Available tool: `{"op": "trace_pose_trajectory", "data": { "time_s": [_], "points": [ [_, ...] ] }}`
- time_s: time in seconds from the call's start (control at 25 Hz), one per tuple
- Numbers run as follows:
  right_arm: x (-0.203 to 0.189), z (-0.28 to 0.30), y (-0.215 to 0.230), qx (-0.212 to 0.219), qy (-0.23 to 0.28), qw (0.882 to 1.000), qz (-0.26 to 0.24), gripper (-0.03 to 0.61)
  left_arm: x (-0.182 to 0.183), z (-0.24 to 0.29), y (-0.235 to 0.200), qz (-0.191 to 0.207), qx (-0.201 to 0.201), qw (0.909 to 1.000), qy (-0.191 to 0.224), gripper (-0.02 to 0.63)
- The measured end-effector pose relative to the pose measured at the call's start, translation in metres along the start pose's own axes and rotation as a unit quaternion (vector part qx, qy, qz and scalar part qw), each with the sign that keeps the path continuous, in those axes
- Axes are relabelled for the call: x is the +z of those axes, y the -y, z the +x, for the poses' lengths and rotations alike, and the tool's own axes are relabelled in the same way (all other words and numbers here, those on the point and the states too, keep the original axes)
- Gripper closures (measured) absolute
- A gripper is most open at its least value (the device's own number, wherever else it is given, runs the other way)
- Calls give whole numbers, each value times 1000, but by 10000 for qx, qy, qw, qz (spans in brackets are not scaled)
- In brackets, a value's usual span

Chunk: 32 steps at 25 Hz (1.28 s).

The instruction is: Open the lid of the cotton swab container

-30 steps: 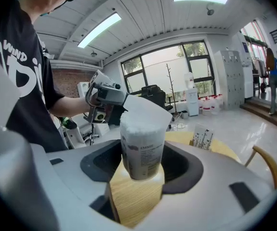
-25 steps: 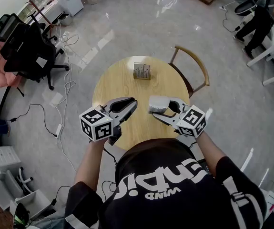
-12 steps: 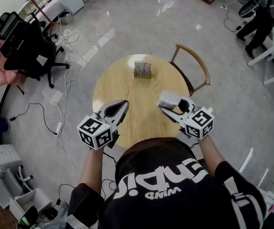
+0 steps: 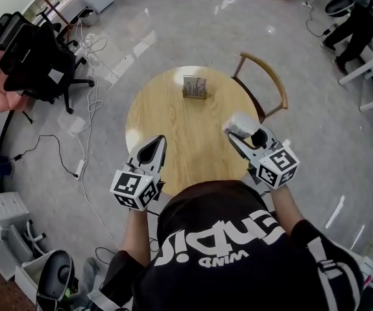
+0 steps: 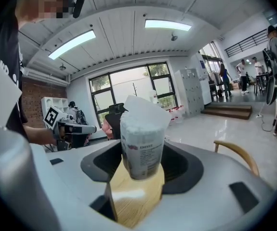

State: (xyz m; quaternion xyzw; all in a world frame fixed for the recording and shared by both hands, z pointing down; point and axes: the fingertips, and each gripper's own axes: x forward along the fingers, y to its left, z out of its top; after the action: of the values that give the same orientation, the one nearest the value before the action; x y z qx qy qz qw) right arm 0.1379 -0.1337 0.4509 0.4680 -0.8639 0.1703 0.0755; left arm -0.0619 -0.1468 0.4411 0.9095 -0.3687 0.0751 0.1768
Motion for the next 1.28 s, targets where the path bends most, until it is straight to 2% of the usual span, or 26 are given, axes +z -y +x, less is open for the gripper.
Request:
{"op": "trace_pose_trajectory", "data": {
  "time_s": [0.32,0.52,1.28],
  "points": [
    [-6,-3,11,-391,45,9992,17,334,-16,-10,-15,340,750,9964,209,604],
    [-5,-2,16,-527,120,9985,-44,334,-25,-6,-16,163,763,9966,246,604],
    [-4,4,11,-532,85,9982,-272,337,-14,-12,-16,-31,840,9960,315,604]
  ]
}}
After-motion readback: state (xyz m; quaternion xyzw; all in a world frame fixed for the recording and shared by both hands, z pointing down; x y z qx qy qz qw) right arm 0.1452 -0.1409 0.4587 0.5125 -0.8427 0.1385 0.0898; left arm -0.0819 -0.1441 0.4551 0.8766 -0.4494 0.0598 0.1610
